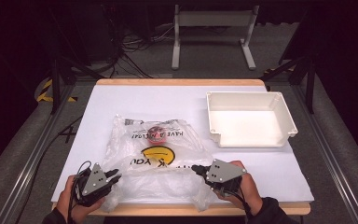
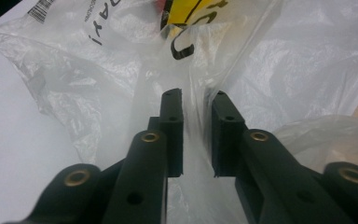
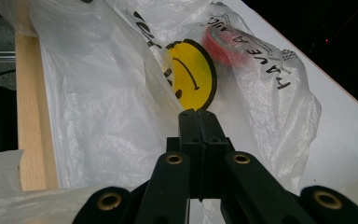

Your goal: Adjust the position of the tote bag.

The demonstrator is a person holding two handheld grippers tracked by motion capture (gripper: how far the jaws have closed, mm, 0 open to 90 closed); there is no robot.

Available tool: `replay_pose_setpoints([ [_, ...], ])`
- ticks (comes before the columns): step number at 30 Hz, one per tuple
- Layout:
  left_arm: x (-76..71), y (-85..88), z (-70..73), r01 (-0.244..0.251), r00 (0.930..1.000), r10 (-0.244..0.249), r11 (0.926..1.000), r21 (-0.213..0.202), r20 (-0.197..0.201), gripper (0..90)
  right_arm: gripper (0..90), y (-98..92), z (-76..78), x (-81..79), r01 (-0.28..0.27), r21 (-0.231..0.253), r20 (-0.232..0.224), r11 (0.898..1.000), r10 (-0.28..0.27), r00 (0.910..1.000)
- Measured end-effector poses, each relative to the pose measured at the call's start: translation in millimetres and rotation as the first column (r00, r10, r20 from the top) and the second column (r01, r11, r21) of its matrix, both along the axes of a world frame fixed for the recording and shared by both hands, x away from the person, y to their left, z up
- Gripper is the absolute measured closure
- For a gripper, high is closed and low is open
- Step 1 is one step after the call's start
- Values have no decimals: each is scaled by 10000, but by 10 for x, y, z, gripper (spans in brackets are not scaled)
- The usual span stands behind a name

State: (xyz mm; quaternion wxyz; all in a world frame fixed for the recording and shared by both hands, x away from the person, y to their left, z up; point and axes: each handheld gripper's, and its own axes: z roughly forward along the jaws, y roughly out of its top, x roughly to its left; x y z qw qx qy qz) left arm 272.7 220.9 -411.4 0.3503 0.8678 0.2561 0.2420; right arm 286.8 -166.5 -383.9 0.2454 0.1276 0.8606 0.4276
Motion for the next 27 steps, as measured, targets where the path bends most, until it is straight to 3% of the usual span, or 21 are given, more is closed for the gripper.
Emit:
replay_pose_setpoints([
  [4,45,13,50,79,9999,-76,9997,-220,103,891,900,21,24,49,42,50,-30,10000,-42,10000],
  [12,162,57,245,82,9980,-30,9966,-821,626,897,900,36,129,153,176,252,207,9995,-181,9996],
  [15,222,50,309,61,9963,6,9970,-771,861,898,900,42,166,225,284,319,284,9991,-293,9992],
  [27,651,28,269,9,9989,43,9941,-1083,476,899,900,76,120,586,758,-79,129,9971,-757,9970],
])
